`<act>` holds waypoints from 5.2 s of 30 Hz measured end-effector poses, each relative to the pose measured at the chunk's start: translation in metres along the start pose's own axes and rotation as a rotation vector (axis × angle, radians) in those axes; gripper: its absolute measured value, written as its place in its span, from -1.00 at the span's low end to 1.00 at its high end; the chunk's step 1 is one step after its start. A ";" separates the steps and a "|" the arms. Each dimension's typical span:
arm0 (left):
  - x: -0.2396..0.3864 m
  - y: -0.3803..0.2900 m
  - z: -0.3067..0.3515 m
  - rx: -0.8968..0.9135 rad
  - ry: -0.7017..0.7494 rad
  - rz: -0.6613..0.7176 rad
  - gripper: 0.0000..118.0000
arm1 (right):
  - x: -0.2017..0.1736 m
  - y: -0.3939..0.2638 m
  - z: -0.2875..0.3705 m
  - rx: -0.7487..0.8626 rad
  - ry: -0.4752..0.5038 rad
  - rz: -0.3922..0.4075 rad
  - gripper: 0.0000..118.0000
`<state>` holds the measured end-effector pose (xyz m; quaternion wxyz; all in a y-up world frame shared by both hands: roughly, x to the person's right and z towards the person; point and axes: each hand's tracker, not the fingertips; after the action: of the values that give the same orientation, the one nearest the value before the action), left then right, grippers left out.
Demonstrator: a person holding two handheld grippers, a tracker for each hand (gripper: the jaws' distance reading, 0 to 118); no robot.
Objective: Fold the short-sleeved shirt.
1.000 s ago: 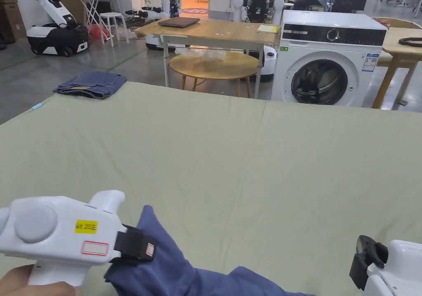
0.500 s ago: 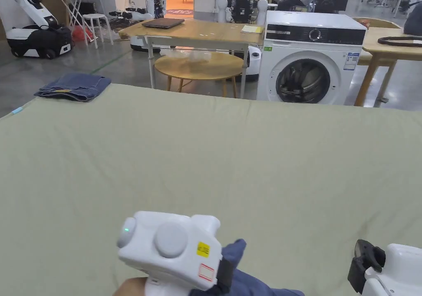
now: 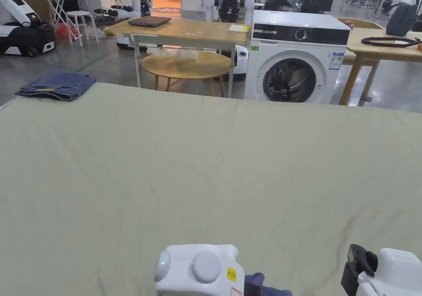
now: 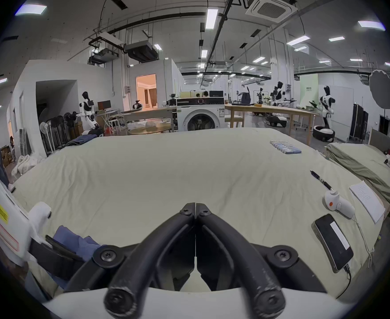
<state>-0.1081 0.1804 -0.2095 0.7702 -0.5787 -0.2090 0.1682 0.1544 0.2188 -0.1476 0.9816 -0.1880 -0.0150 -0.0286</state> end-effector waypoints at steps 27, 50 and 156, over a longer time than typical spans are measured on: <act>-0.029 -0.040 -0.072 -0.025 -0.313 0.038 -1.00 | 0.007 -0.005 0.011 -0.004 -0.023 0.001 -1.00; -0.080 -0.017 0.129 1.142 0.473 -0.310 -1.00 | -0.055 0.025 -0.002 0.221 0.009 0.016 -1.00; -0.432 -0.002 0.338 0.209 -0.020 0.384 -0.70 | -0.081 -0.005 -0.030 0.131 0.039 0.121 -1.00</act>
<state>-0.6519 0.2407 -0.1803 0.7775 -0.5233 -0.0842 0.3384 0.0734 0.2076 -0.1769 0.9918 -0.1235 0.0137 0.0283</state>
